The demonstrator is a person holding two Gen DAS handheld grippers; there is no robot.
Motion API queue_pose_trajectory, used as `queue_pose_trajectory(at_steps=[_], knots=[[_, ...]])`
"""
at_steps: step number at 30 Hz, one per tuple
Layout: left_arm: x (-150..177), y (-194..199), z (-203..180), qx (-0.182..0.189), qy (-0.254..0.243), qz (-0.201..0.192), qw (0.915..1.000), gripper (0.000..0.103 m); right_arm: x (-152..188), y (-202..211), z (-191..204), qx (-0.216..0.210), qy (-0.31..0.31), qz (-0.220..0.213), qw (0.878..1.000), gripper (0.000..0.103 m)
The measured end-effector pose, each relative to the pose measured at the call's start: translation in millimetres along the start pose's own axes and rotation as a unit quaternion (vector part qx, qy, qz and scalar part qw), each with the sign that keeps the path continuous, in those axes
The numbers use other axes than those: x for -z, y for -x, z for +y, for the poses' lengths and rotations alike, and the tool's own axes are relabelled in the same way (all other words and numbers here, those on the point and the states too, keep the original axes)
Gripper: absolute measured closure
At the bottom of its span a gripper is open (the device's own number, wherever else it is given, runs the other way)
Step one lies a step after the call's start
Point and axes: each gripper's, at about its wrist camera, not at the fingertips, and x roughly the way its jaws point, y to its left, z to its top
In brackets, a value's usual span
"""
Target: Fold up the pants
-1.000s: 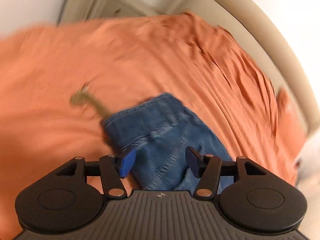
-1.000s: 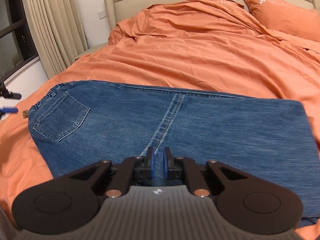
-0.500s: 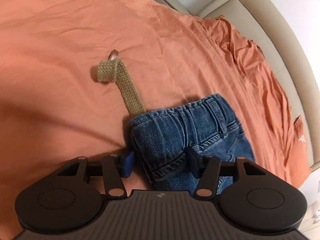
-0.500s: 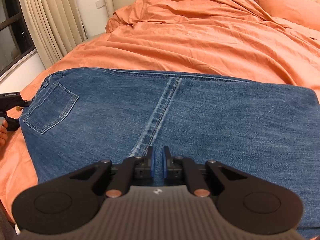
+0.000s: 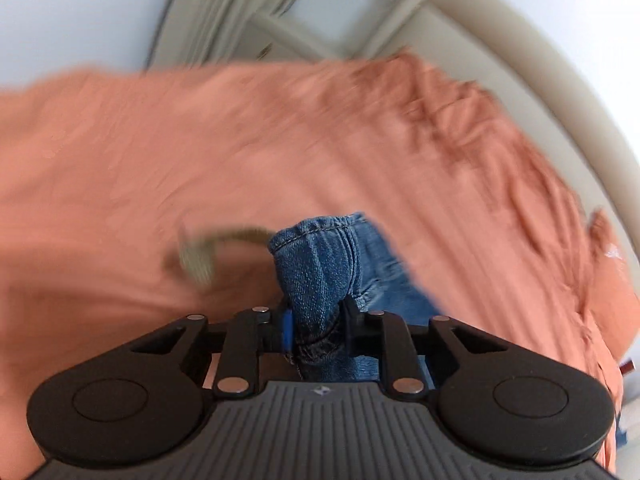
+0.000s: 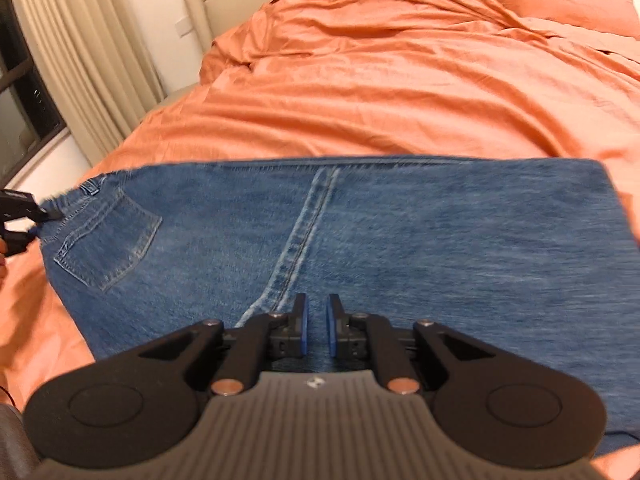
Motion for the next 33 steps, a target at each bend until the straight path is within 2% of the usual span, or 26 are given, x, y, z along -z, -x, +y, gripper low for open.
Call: queue_pose_trajectory(at_steps=[3, 5, 6, 9, 11, 12, 16, 18, 21, 22, 24, 25, 27, 28, 30, 33], knots=[[11, 35, -60, 0.016, -0.089, -0.040, 0.9951, 0.080, -5, 18, -4, -0.001, -0.013, -0.006, 1.000, 0.097], [28, 52, -105, 0.023, -0.162, -0.068, 0.9843, 0.080, -8, 31, -7, -0.003, -0.019, -0.010, 1.000, 0.097], [40, 58, -129, 0.024, -0.201, -0.081, 0.9760, 0.080, -8, 38, -10, -0.004, -0.023, -0.013, 1.000, 0.097], [89, 70, -198, 0.013, -0.323, -0.117, 0.9391, 0.080, -8, 58, -20, -0.006, -0.033, -0.023, 0.999, 0.096], [133, 77, -236, 0.005, -0.393, -0.126, 0.9108, 0.080, -8, 69, -30, -0.005, -0.045, -0.029, 0.999, 0.095], [154, 77, -251, 0.007, -0.418, -0.124, 0.9000, 0.080, -8, 74, -35, -0.005, -0.051, -0.030, 0.998, 0.094], [239, 63, -291, 0.023, -0.500, -0.093, 0.8607, 0.080, -8, 88, -61, 0.002, -0.084, -0.034, 0.996, 0.089], [273, 48, -298, 0.036, -0.524, -0.056, 0.8490, 0.080, -7, 90, -74, 0.008, -0.102, -0.035, 0.994, 0.089], [310, 27, -294, 0.044, -0.528, 0.029, 0.8476, 0.079, -4, 86, -90, 0.015, -0.126, -0.026, 0.992, 0.089], [313, 20, -292, 0.041, -0.528, 0.042, 0.8475, 0.078, -3, 84, -93, 0.014, -0.131, -0.021, 0.991, 0.089], [314, 20, -286, 0.050, -0.525, 0.070, 0.8467, 0.068, -2, 78, -96, 0.008, -0.137, -0.011, 0.990, 0.089], [310, 20, -283, 0.065, -0.512, 0.090, 0.8520, 0.064, -2, 75, -97, 0.005, -0.138, -0.007, 0.990, 0.089], [292, 18, -278, 0.112, -0.467, 0.136, 0.8668, 0.040, -3, 70, -97, -0.001, -0.137, -0.001, 0.991, 0.088], [283, 19, -274, 0.134, -0.441, 0.157, 0.8736, 0.035, -3, 68, -97, -0.007, -0.136, -0.001, 0.991, 0.088], [267, 20, -268, 0.170, -0.403, 0.183, 0.8806, 0.030, -4, 63, -95, -0.019, -0.139, 0.001, 0.990, 0.088], [242, 26, -260, 0.213, -0.368, 0.180, 0.8871, 0.031, -6, 62, -93, -0.038, -0.140, -0.010, 0.989, 0.082]])
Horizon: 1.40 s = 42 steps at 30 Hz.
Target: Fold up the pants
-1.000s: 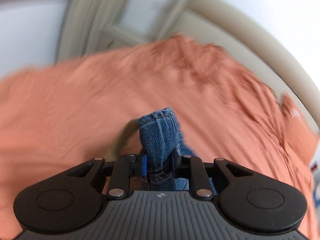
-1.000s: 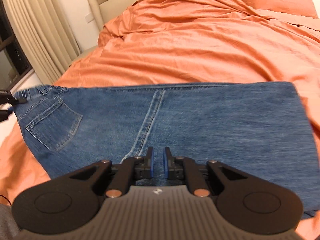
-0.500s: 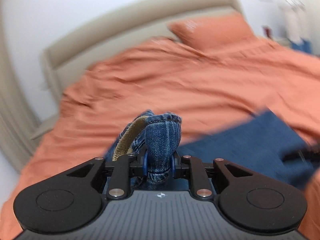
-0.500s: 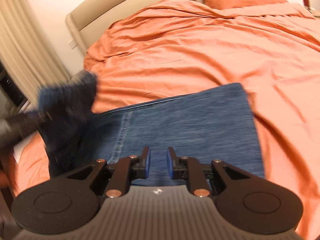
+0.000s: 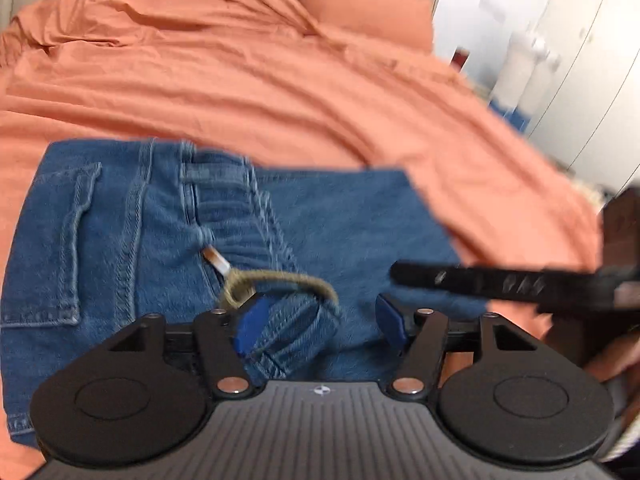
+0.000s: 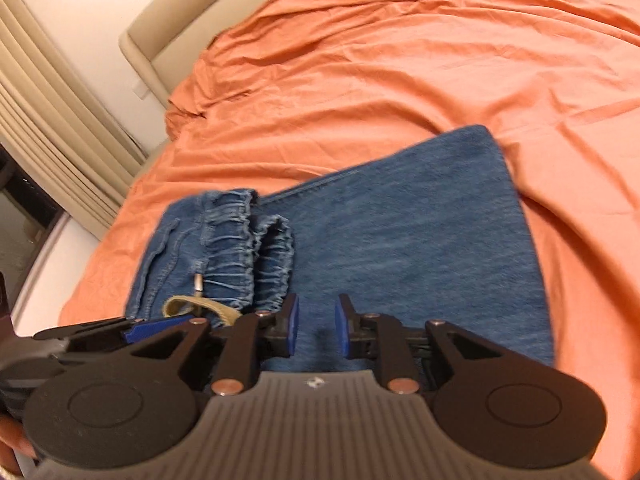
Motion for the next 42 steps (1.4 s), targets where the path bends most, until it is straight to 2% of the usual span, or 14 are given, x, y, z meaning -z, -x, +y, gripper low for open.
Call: queue_pose_trajectory(at_steps=[3, 6, 10, 12, 14, 17, 21, 24, 26, 27, 30, 35, 40, 42], knots=[[-9, 21, 22, -0.004, 0.019, -0.050, 0.9986, 0.031, -1, -2, 3, -0.021, -0.008, -0.008, 1.000, 0.077], [-15, 33, 48, -0.070, 0.022, -0.109, 0.9914, 0.031, -7, -13, 4, -0.050, -0.036, -0.013, 0.998, 0.069], [-21, 29, 85, -0.125, 0.051, -0.133, 0.9819, 0.032, -20, -38, 11, -0.084, -0.082, -0.013, 0.993, 0.069], [-24, 24, 102, -0.139, 0.070, -0.136, 0.9784, 0.033, -24, -53, 13, -0.092, -0.101, -0.003, 0.991, 0.064], [-27, 22, 118, -0.142, 0.089, -0.139, 0.9761, 0.033, -27, -68, 14, -0.093, -0.119, 0.008, 0.989, 0.058], [-29, 17, 134, -0.137, 0.114, -0.147, 0.9729, 0.034, -33, -89, 9, -0.104, -0.155, 0.019, 0.982, 0.058], [-26, 17, 145, -0.147, 0.109, -0.158, 0.9703, 0.034, -39, -113, 4, -0.125, -0.200, 0.035, 0.971, 0.058], [-26, 16, 154, -0.141, 0.116, -0.158, 0.9705, 0.034, -42, -126, 12, -0.124, -0.209, 0.046, 0.969, 0.060], [-26, 17, 160, -0.136, 0.126, -0.158, 0.9699, 0.034, -43, -129, 24, -0.117, -0.200, 0.048, 0.972, 0.067], [-25, 17, 163, -0.134, 0.131, -0.160, 0.9692, 0.034, -44, -128, 32, -0.103, -0.185, 0.043, 0.976, 0.078], [-24, 23, 170, -0.127, 0.147, -0.165, 0.9670, 0.034, -46, -119, 60, -0.053, -0.117, 0.027, 0.991, 0.089], [-23, 38, 179, -0.126, 0.172, -0.185, 0.9594, 0.034, -62, -98, 111, 0.002, -0.019, 0.017, 1.000, 0.092], [-20, 68, 191, -0.092, 0.211, -0.221, 0.9477, 0.035, -99, -51, 166, -0.005, 0.041, 0.003, 0.999, 0.093], [-19, 75, 194, -0.072, 0.218, -0.225, 0.9468, 0.036, -114, -31, 183, 0.002, 0.056, -0.002, 0.998, 0.093]])
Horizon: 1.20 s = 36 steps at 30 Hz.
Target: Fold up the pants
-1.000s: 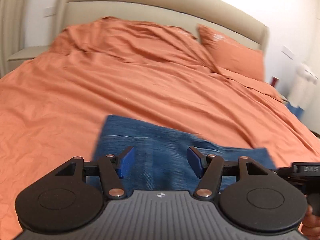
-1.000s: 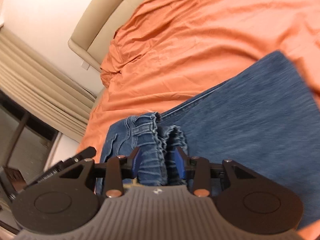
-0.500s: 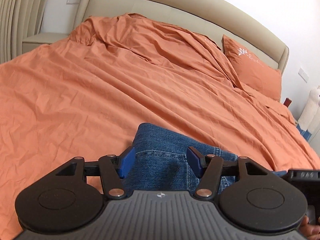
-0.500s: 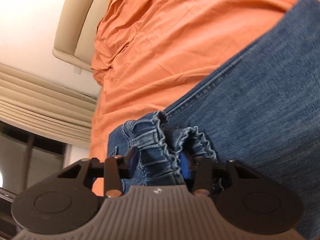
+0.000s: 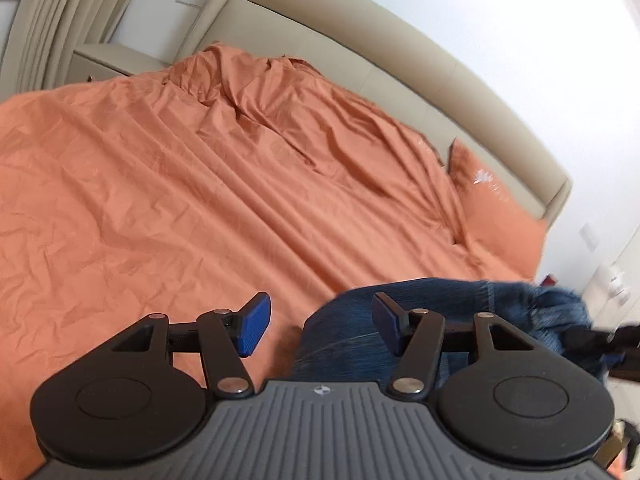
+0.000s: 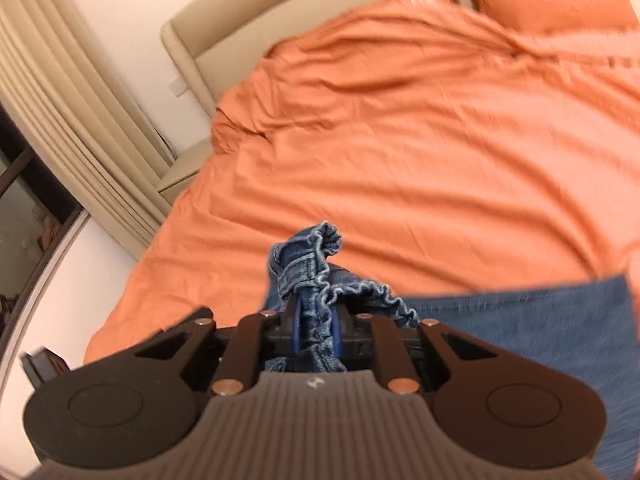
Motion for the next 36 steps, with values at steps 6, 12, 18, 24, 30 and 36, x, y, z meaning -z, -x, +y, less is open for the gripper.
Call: queue_pose_trajectory(at_steps=[6, 12, 18, 24, 30, 36], knots=[[10, -9, -12, 0.039, -0.019, 0.040, 0.9983, 0.036, -34, 54, -9, 0.062, -0.005, -0.020, 0.998, 0.093], [37, -30, -38, 0.062, -0.076, 0.078, 0.9922, 0.037, -23, 74, -79, 0.116, -0.034, -0.026, 0.992, 0.093], [67, -54, -59, 0.056, -0.137, 0.106, 0.9833, 0.045, 13, 52, -162, 0.139, -0.075, -0.003, 0.988, 0.093], [84, -75, -64, 0.039, -0.171, 0.134, 0.9753, 0.047, 34, 23, -208, 0.144, -0.062, 0.012, 0.988, 0.093], [91, -90, -61, 0.025, -0.189, 0.158, 0.9688, 0.046, 56, 5, -237, 0.163, -0.070, 0.008, 0.984, 0.094], [90, -82, -65, 0.012, -0.203, 0.162, 0.9657, 0.044, 68, 6, -248, 0.158, -0.114, -0.012, 0.981, 0.079]])
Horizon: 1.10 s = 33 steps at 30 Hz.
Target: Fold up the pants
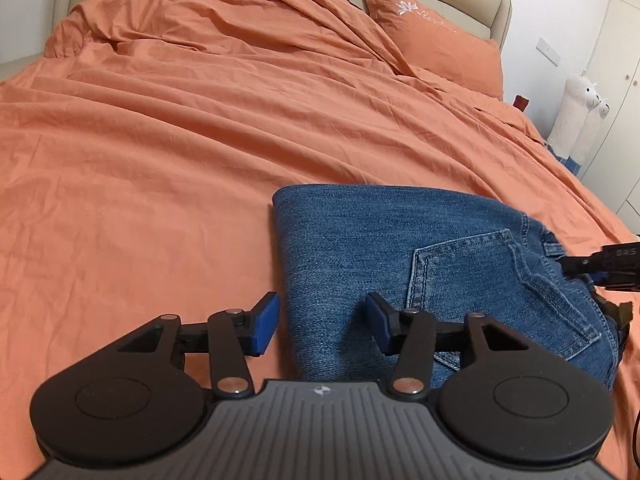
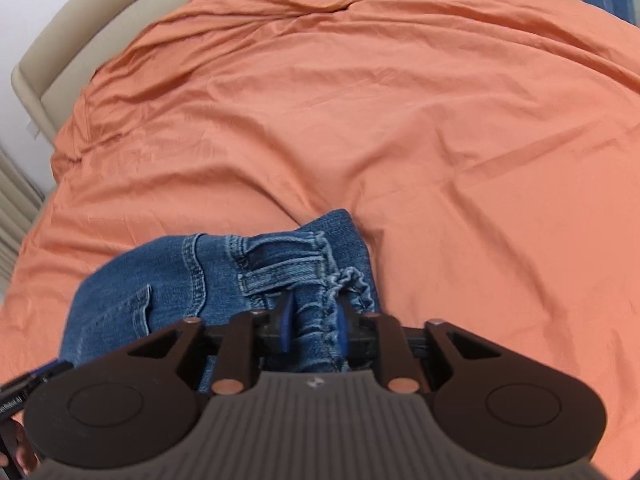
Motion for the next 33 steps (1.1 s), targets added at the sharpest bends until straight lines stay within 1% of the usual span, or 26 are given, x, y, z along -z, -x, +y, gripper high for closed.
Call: queue_pose_trajectory(at_steps=[2, 4, 6, 8, 9, 10, 11, 12, 14, 17, 19, 21, 23, 25, 26, 27, 28, 29, 30, 31, 33], knots=[[0, 12, -3, -0.002, -0.011, -0.004, 0.9999, 0.044, 4, 21, -2, -0.012, -0.010, -0.021, 1.000, 0.079], [0, 26, -10, -0.010, -0.029, 0.000, 0.9995, 0.044, 12, 49, -3, -0.014, -0.019, -0.048, 0.999, 0.078], [-1, 42, -19, -0.011, -0.045, 0.002, 0.9989, 0.044, 26, 77, -4, -0.014, -0.030, -0.065, 0.997, 0.078], [-2, 58, -30, -0.003, -0.065, 0.010, 0.9978, 0.044, 45, 99, -7, -0.013, -0.049, -0.073, 0.996, 0.078], [0, 65, -36, 0.000, -0.076, 0.015, 0.9970, 0.044, 55, 106, -9, -0.010, -0.058, -0.077, 0.995, 0.071], [3, 73, -42, 0.002, -0.089, 0.020, 0.9958, 0.044, 65, 112, -13, -0.003, -0.070, -0.080, 0.994, 0.066], [6, 80, -48, 0.003, -0.105, 0.027, 0.9941, 0.041, 73, 115, -17, 0.002, -0.084, -0.082, 0.993, 0.059], [12, 88, -53, 0.003, -0.125, 0.037, 0.9914, 0.039, 78, 116, -23, -0.002, -0.101, -0.078, 0.992, 0.059], [25, 98, -62, -0.002, -0.157, 0.057, 0.9859, 0.038, 87, 112, -36, -0.020, -0.151, -0.054, 0.987, 0.058], [48, 110, -74, -0.002, -0.199, 0.090, 0.9759, 0.036, 97, 103, -44, -0.061, -0.199, -0.023, 0.978, 0.058], [62, 114, -81, -0.010, -0.224, 0.105, 0.9689, 0.034, 100, 98, -46, -0.075, -0.213, -0.015, 0.974, 0.058], [74, 110, -86, -0.028, -0.245, 0.119, 0.9617, 0.032, 102, 94, -44, -0.089, -0.219, -0.009, 0.972, 0.060], [81, 100, -88, -0.053, -0.257, 0.131, 0.9561, 0.033, 103, 89, -42, -0.097, -0.217, -0.007, 0.971, 0.065], [84, 87, -87, -0.076, -0.261, 0.148, 0.9510, 0.040, 103, 87, -41, -0.099, -0.213, -0.011, 0.972, 0.068], [86, 83, -87, -0.090, -0.261, 0.149, 0.9495, 0.053, 102, 87, -42, -0.100, -0.212, -0.013, 0.972, 0.076], [86, 81, -87, -0.097, -0.262, 0.149, 0.9486, 0.066, 102, 88, -44, -0.102, -0.211, -0.016, 0.972, 0.088], [86, 82, -87, -0.091, -0.263, 0.150, 0.9488, 0.073, 101, 90, -45, -0.099, -0.211, -0.020, 0.972, 0.089], [85, 86, -89, -0.086, -0.267, 0.147, 0.9484, 0.083, 101, 92, -46, -0.103, -0.212, -0.022, 0.972, 0.091], [85, 92, -94, -0.095, -0.281, 0.138, 0.9448, 0.088, 101, 96, -48, -0.108, -0.216, -0.026, 0.970, 0.093], [87, 96, -98, -0.104, -0.300, 0.134, 0.9388, 0.089, 101, 100, -47, -0.110, -0.212, -0.032, 0.971, 0.093], [88, 95, -100, -0.109, -0.313, 0.152, 0.9311, 0.090, 101, 103, -44, -0.086, -0.191, -0.034, 0.977, 0.095]])
